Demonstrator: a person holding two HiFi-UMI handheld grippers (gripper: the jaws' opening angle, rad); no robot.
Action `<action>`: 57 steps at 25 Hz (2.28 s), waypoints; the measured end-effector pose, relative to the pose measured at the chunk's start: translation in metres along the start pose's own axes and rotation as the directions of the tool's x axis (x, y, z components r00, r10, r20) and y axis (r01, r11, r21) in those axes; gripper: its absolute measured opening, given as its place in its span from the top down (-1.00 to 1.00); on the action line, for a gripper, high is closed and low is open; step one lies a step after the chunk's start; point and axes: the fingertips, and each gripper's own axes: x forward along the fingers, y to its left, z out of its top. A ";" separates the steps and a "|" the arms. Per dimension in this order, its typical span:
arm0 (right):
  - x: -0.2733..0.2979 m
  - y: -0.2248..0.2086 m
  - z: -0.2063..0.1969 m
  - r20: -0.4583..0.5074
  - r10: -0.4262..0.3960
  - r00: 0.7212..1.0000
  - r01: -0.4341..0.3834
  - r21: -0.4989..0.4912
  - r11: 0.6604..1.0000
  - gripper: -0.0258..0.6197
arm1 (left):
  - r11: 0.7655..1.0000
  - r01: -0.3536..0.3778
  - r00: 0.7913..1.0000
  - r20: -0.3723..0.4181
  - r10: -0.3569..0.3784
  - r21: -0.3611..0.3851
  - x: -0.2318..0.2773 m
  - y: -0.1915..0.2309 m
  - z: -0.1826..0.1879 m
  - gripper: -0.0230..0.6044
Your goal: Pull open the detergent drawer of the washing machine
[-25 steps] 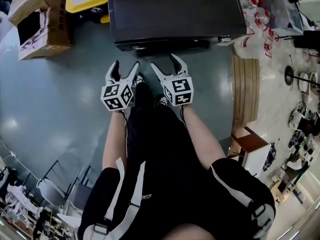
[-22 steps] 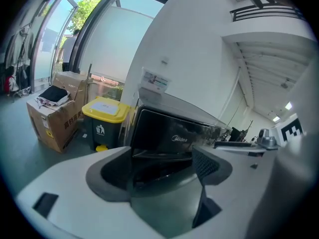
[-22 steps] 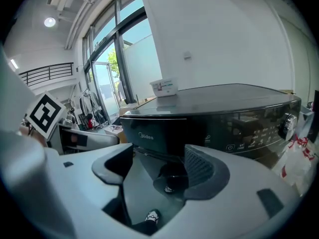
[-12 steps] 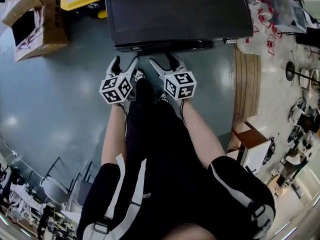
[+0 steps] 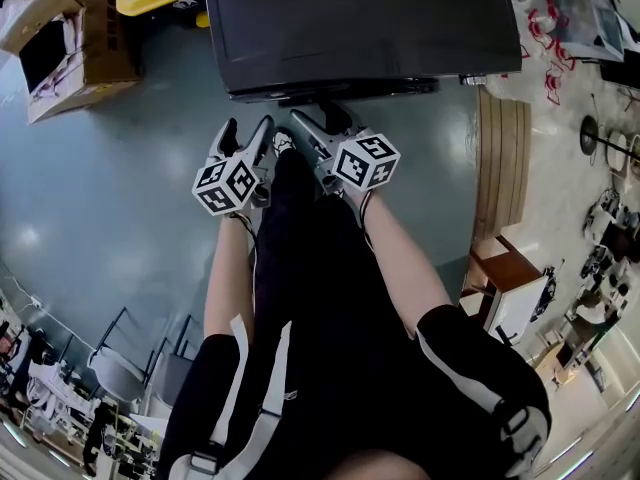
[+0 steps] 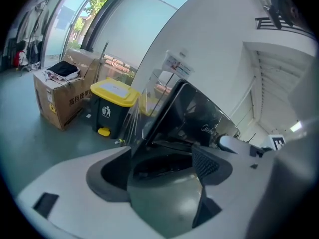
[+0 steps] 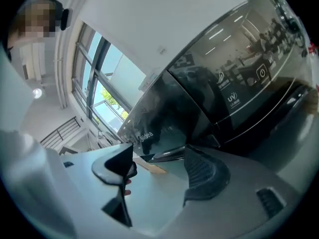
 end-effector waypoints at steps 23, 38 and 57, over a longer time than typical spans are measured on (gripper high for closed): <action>0.021 -0.005 0.017 0.226 0.192 0.955 -0.237 0.195 0.952 0.08 | 0.998 -0.016 0.999 -0.028 0.018 0.056 -0.016 0.019 -0.008 -0.30; 0.017 -0.008 0.001 0.122 0.146 0.982 -0.156 0.080 0.984 0.21 | 0.991 0.037 0.999 -0.001 -0.037 0.127 -0.011 -0.001 0.002 -0.30; -0.030 -0.017 0.041 0.010 -0.280 0.960 0.246 -0.512 0.823 0.12 | 0.961 0.099 0.987 0.096 -0.127 0.258 0.004 -0.043 0.046 -0.30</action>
